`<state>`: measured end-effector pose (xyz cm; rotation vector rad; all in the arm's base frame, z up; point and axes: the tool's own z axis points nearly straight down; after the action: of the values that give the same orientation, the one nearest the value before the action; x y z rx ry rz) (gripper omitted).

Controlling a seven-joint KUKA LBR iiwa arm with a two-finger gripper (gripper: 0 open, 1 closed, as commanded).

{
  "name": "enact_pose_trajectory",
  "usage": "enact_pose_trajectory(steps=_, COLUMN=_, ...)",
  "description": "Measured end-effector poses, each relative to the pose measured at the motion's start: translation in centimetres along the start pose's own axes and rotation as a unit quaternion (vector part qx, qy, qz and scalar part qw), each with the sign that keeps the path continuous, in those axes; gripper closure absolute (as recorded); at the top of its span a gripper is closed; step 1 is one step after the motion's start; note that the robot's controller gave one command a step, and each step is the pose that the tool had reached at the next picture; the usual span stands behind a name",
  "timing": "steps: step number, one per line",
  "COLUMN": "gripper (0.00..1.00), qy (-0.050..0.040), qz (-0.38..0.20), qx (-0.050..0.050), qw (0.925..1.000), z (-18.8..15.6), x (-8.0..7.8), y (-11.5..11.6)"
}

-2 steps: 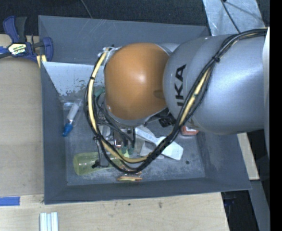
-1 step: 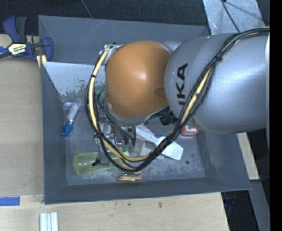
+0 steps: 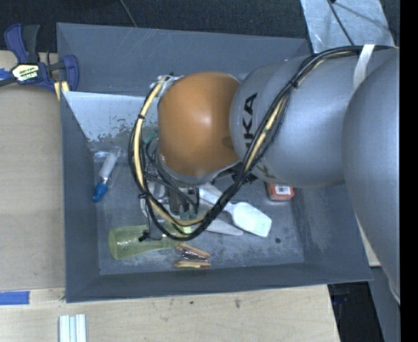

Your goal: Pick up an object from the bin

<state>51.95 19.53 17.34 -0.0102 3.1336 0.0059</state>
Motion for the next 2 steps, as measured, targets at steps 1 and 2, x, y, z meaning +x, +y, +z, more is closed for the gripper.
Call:
enact_pose_trajectory(steps=1, gripper=0.00, qy=0.0051, qz=0.002, qx=0.002, qw=1.0000, z=5.6, x=-1.2, y=-4.9)
enact_pose_trajectory(steps=2, gripper=0.00, qy=0.0034, qz=-0.004, qx=0.002, qw=1.0000, z=3.9, x=-3.2, y=-4.0)
